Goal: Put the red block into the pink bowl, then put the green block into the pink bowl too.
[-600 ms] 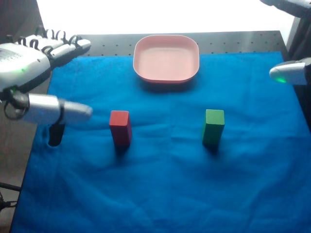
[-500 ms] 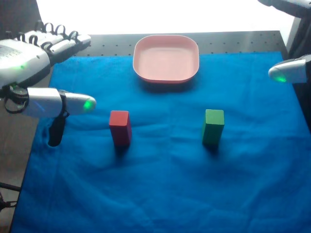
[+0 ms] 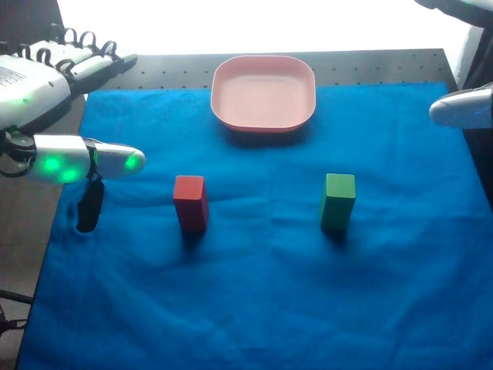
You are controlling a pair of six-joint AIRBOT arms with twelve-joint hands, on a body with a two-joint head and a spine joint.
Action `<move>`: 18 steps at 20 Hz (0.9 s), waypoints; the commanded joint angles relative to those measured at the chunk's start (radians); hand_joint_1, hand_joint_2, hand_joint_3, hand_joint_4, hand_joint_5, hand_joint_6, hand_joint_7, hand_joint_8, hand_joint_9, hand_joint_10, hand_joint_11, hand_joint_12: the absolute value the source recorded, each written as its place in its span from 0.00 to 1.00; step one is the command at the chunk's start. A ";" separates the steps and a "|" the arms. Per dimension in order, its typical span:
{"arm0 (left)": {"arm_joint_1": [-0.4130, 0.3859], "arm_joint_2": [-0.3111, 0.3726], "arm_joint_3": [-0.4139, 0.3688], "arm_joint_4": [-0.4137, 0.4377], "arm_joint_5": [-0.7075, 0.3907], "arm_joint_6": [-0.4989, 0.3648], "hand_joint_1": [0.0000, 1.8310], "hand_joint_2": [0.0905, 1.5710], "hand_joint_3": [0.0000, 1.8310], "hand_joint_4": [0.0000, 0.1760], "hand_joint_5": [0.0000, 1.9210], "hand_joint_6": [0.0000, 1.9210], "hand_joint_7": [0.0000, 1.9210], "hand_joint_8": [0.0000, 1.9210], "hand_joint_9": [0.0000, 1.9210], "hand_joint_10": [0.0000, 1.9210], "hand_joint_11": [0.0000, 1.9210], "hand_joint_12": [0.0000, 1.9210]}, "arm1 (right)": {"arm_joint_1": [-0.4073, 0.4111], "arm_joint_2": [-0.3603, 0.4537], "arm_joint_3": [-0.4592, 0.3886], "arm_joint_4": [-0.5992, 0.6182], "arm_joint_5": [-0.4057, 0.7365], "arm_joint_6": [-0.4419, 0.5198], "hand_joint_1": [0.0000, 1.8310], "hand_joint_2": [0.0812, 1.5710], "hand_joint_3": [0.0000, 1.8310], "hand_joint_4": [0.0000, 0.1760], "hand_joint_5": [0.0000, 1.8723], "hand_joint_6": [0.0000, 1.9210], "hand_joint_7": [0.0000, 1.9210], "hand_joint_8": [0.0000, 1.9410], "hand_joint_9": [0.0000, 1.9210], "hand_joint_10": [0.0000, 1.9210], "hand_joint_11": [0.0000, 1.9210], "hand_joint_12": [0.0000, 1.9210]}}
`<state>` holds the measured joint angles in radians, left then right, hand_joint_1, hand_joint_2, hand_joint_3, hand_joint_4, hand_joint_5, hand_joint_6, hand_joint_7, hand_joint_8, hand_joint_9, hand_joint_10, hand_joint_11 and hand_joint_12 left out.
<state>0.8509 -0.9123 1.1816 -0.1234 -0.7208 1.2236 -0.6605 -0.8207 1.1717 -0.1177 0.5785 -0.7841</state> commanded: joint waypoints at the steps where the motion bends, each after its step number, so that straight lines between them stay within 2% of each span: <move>1: -0.008 0.008 -0.004 -0.005 -0.128 -0.002 0.06 0.62 0.01 0.26 0.00 0.00 0.00 0.00 0.00 0.00 0.00 0.00 | 0.018 0.006 -0.001 0.019 0.115 0.003 0.09 0.57 0.01 0.39 0.00 0.00 0.00 0.00 0.00 0.00 0.00 0.00; 2: -0.008 0.014 -0.012 -0.006 -0.141 -0.004 0.07 0.62 0.01 0.33 0.00 0.00 0.00 0.00 0.00 0.00 0.00 0.00 | 0.018 0.006 -0.001 0.019 0.114 0.003 0.10 0.56 0.00 0.48 0.00 0.00 0.00 0.00 0.00 0.00 0.00 0.00; 3: -0.008 0.025 -0.026 -0.003 -0.167 -0.006 0.08 0.62 0.00 0.43 0.00 0.00 0.00 0.00 0.00 0.00 0.00 0.00 | 0.017 0.006 -0.001 0.019 0.114 0.003 0.11 0.56 0.00 0.44 0.00 0.00 0.00 0.00 0.00 0.00 0.00 0.00; 4: -0.008 0.036 -0.043 0.006 -0.192 -0.006 0.10 0.59 0.00 0.50 0.00 0.00 0.00 0.00 0.00 0.00 0.00 0.00 | 0.017 0.006 -0.001 0.019 0.114 0.003 0.10 0.56 0.00 0.53 0.00 0.00 0.00 0.00 0.00 0.00 0.00 0.00; 5: -0.008 0.045 -0.056 0.027 -0.210 -0.013 0.11 0.59 0.00 0.51 0.00 0.00 0.00 0.00 0.00 0.00 0.00 0.00 | 0.017 0.006 -0.001 0.019 0.114 0.003 0.10 0.56 0.00 0.55 0.00 0.00 0.00 0.00 0.00 0.00 0.00 0.00; 6: -0.008 0.049 -0.062 0.049 -0.220 -0.029 0.13 0.57 0.00 0.62 0.00 0.00 0.00 0.00 0.00 0.00 0.00 0.00 | 0.017 0.005 0.000 0.019 0.114 0.003 0.08 0.59 0.01 0.42 0.00 0.00 0.00 0.00 0.00 0.00 0.01 0.00; 7: -0.008 0.052 -0.064 0.071 -0.222 -0.054 0.13 0.56 0.00 0.62 0.00 0.00 0.00 0.00 0.00 0.00 0.00 0.00 | 0.017 0.005 0.000 0.019 0.114 0.003 0.07 0.59 0.01 0.33 0.00 0.00 0.00 0.00 0.00 0.00 0.01 0.01; 8: -0.010 0.052 -0.063 0.109 -0.231 -0.113 0.11 0.57 0.00 0.56 0.00 0.00 0.00 0.00 0.00 0.00 0.02 0.01 | 0.017 0.004 0.000 0.019 0.114 0.003 0.06 0.60 0.01 0.28 0.00 0.00 0.00 0.00 0.00 0.00 0.03 0.01; 10: -0.012 0.048 -0.064 0.138 -0.253 -0.154 0.10 0.55 0.00 0.51 0.00 0.00 0.00 0.00 0.01 0.00 0.03 0.02 | 0.017 0.002 0.001 0.019 0.114 0.003 0.06 0.60 0.01 0.32 0.00 0.00 0.00 0.00 0.00 0.00 0.03 0.02; 11: -0.015 0.044 -0.069 0.150 -0.260 -0.158 0.10 0.54 0.00 0.44 0.00 0.00 0.01 0.00 0.02 0.01 0.04 0.02 | 0.017 0.002 0.002 0.019 0.114 0.003 0.06 0.62 0.02 0.35 0.00 0.00 0.00 0.00 0.00 0.00 0.02 0.01; 12: -0.018 0.039 -0.075 0.162 -0.271 -0.159 0.11 0.54 0.00 0.37 0.01 0.00 0.01 0.00 0.03 0.01 0.05 0.02 | 0.017 0.001 0.002 0.019 0.114 0.003 0.05 0.63 0.02 0.22 0.00 0.00 0.00 0.00 0.00 0.00 0.02 0.01; 13: -0.018 0.034 -0.081 0.174 -0.282 -0.160 0.13 0.53 0.00 0.27 0.01 0.00 0.02 0.01 0.03 0.01 0.06 0.03 | 0.017 -0.001 0.002 0.019 0.114 0.003 0.05 0.63 0.01 0.26 0.00 0.00 0.00 0.00 0.00 0.00 0.01 0.01; 14: -0.019 0.029 -0.087 0.184 -0.288 -0.162 0.17 0.52 0.00 0.01 0.00 0.00 0.02 0.01 0.04 0.00 0.02 0.13 | 0.017 -0.003 0.002 0.019 0.114 0.003 0.06 0.62 0.01 0.28 0.00 0.00 0.00 0.00 0.00 0.00 0.01 0.01; 16: -0.019 0.012 -0.088 0.199 -0.302 -0.175 0.20 0.49 0.00 0.00 0.00 0.00 0.06 0.00 0.08 0.00 0.00 0.37 | 0.017 -0.005 0.004 0.019 0.114 0.003 0.07 0.60 0.00 0.24 0.00 0.00 0.00 0.00 0.00 0.00 0.01 0.01; 17: -0.019 0.004 -0.088 0.204 -0.308 -0.183 0.26 0.50 0.00 0.00 0.02 0.01 0.06 0.00 0.09 0.00 0.00 0.38 | 0.017 -0.005 0.004 0.019 0.114 0.003 0.08 0.59 0.00 0.27 0.00 0.00 0.00 0.00 0.00 0.00 0.00 0.00; 18: -0.019 -0.011 -0.088 0.214 -0.310 -0.187 0.32 0.51 0.00 0.00 0.03 0.00 0.06 0.00 0.09 0.00 0.00 0.36 | 0.017 -0.005 0.004 0.019 0.114 0.003 0.08 0.60 0.00 0.29 0.00 0.00 0.00 0.00 0.00 0.00 0.00 0.00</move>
<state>0.8444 -0.9188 1.0946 0.1085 -0.9016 1.0431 -0.6605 -0.8268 1.1721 -0.1196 0.5777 -0.7845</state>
